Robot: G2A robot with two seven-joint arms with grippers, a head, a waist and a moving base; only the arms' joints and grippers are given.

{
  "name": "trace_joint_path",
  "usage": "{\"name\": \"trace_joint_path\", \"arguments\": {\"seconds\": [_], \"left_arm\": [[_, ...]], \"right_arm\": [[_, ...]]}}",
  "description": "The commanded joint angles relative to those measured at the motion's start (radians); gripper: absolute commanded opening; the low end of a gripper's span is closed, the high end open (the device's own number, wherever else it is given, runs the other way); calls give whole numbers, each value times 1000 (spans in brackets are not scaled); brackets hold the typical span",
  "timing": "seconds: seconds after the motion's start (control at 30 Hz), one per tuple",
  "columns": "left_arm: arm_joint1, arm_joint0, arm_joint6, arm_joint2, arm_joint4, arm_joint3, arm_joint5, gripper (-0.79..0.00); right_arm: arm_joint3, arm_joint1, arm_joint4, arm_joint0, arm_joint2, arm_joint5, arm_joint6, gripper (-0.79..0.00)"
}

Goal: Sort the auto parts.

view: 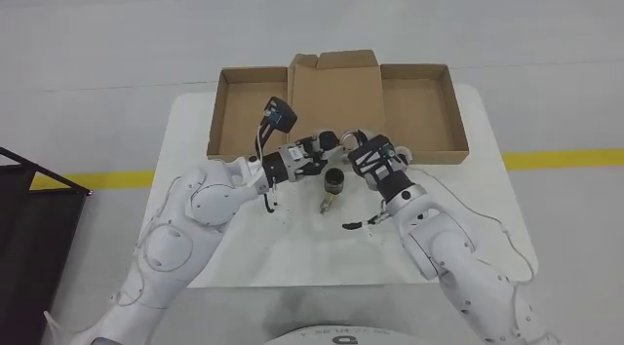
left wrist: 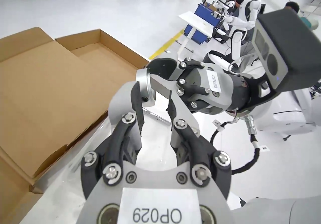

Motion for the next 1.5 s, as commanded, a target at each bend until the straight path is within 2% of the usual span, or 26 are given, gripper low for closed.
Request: {"name": "trace_joint_path", "arguments": {"seconds": [0.0,0.33,0.67,1.47], "left_arm": [[0,-2,-1,2,1,6,-1,-554],[-2,-12,1,18,4,12,2,-619],[0,-8,7,18,11,7,-4,-785],[5,2,15,10,16,-12,-2,-785]], "right_arm": [[-2,-1,-1,-3,1,-8,-1,-785],[-8,-5,-5,-15,9,-43,-9,-785],[-10,-11,-4,-24,20,-48,-8,-785],[-18,-23,16,-44,51,-50,-32,-785]]}}
